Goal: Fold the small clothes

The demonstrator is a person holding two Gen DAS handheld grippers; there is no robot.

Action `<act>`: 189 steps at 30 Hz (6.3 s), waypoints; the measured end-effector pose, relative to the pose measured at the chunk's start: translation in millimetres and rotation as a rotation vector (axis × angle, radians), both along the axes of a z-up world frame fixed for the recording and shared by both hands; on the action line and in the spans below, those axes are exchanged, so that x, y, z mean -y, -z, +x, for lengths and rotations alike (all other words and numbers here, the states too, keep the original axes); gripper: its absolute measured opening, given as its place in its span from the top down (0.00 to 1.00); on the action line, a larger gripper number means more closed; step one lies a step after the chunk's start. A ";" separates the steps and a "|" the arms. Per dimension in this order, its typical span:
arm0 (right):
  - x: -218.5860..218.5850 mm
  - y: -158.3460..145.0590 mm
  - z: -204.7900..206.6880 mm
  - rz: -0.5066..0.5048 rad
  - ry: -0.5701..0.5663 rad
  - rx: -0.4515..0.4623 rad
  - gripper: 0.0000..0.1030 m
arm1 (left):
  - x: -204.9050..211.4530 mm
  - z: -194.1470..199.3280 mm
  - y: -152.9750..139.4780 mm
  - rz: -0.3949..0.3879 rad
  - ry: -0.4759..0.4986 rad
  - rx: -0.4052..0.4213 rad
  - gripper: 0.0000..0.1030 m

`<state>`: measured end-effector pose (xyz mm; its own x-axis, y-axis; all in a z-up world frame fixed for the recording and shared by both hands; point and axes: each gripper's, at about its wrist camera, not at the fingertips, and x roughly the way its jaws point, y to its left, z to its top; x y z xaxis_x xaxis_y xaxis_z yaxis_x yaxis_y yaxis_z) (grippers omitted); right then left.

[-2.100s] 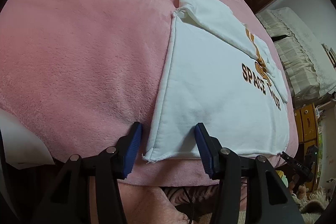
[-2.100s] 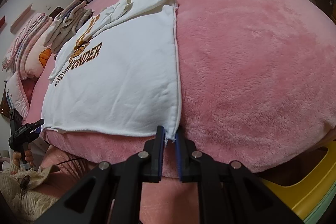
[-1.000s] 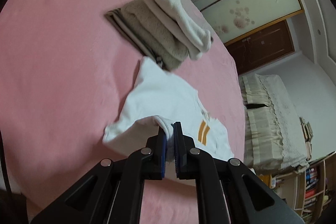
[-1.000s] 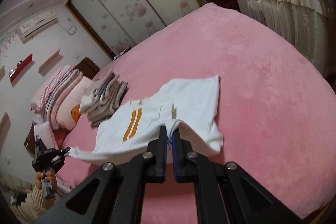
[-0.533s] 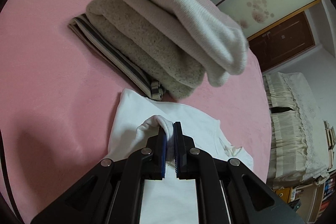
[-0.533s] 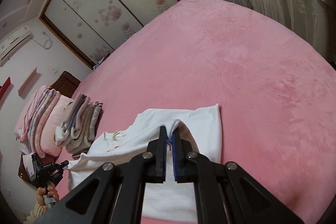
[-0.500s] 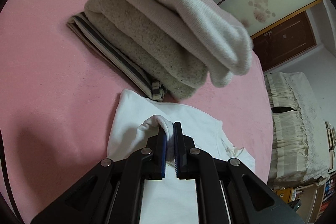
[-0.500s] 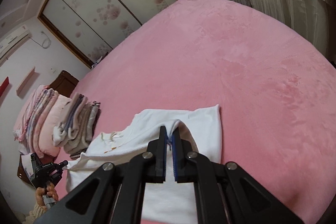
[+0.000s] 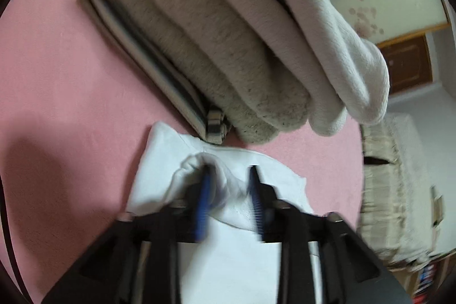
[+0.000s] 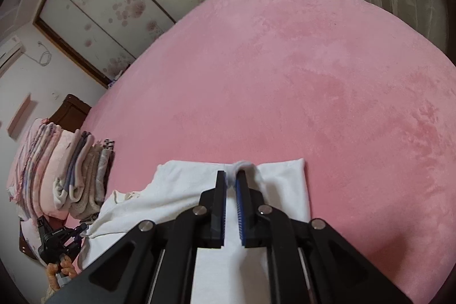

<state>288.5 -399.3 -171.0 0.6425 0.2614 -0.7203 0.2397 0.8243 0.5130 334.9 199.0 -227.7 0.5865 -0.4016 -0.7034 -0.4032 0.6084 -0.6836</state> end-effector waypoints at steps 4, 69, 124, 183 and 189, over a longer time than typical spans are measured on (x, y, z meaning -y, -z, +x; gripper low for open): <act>0.2 -8.1 -8.0 0.044 0.016 0.058 0.62 | -0.8 -8.8 -12.0 -0.002 -0.014 0.082 0.53; -103.8 23.8 -92.6 -0.388 -0.218 -0.029 0.98 | 72.3 -120.3 -17.1 0.620 0.204 0.161 0.52; -223.5 -32.1 -122.6 -0.319 -0.302 0.105 0.95 | 60.7 -170.5 5.0 0.065 0.110 0.186 0.31; -232.8 12.3 -13.0 -0.363 -0.354 0.076 0.95 | 108.2 -101.6 -47.4 0.399 0.097 0.341 0.89; -251.1 43.3 2.2 -0.406 -0.445 0.000 0.95 | 130.3 -104.4 -76.7 0.473 0.124 0.363 0.89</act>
